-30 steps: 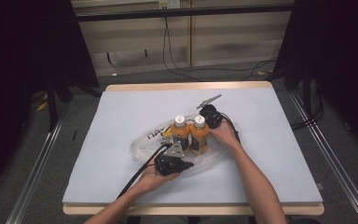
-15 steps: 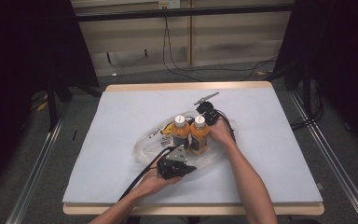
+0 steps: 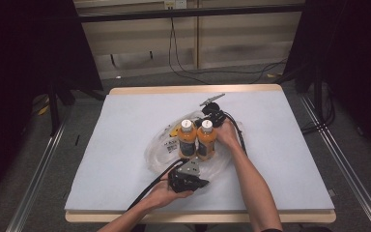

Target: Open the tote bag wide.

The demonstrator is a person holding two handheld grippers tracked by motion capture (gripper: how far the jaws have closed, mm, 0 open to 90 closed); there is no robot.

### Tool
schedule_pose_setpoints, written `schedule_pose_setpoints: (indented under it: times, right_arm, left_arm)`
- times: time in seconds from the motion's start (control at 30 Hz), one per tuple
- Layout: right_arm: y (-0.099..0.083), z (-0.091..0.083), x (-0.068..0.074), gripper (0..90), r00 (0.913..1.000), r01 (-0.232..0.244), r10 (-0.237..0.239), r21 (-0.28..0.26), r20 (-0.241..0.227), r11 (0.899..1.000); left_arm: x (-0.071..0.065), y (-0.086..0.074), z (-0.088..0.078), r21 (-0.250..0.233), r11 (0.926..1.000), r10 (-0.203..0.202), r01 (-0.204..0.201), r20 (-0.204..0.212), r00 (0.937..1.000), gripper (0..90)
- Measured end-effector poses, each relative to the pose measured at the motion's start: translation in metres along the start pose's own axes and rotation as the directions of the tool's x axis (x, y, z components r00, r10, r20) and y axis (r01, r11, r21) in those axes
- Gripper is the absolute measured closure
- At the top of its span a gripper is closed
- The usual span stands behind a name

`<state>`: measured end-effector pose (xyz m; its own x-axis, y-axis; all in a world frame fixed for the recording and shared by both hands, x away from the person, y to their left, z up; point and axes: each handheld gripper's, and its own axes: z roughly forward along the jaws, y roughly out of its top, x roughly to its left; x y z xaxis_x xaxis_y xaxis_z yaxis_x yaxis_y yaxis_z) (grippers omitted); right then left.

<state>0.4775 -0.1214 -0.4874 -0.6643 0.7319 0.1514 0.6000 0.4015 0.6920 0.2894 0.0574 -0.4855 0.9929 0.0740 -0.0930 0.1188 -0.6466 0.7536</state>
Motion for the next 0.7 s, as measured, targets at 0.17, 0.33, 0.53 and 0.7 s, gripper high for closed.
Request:
schedule_pose_setpoints:
  times: [0.17, 0.33, 0.53, 0.7]
  right_arm:
    - [0.001, 0.002, -0.001, 90.0, 1.0, -0.008, 0.008, -0.005, 0.004, 1.0]
    - [0.002, 0.002, -0.003, 90.0, 0.9998, -0.022, 0.022, -0.006, 0.005, 1.0]
    - [0.003, 0.005, -0.006, 90.0, 0.9996, -0.027, 0.027, -0.019, 0.003, 0.999]
    - [0.007, 0.007, -0.005, 90.0, 0.9989, -0.022, 0.023, -0.016, 0.042, 1.0]
  left_arm:
    - [-0.001, 0.0, 0.0, 0.0, 1.0, -0.005, 0.005, 0.013, 0.9999, 90.0]
    - [-0.004, 0.0, 0.001, 0.0, 1.0, -0.002, 0.002, 0.019, 0.9998, 90.0]
    - [-0.009, 0.003, 0.003, 0.007, 0.9997, 0.025, -0.025, 0.046, 0.9986, 90.0]
    - [-0.012, 0.003, 0.004, 0.006, 0.9999, 0.015, -0.016, 0.038, 0.9992, 90.0]
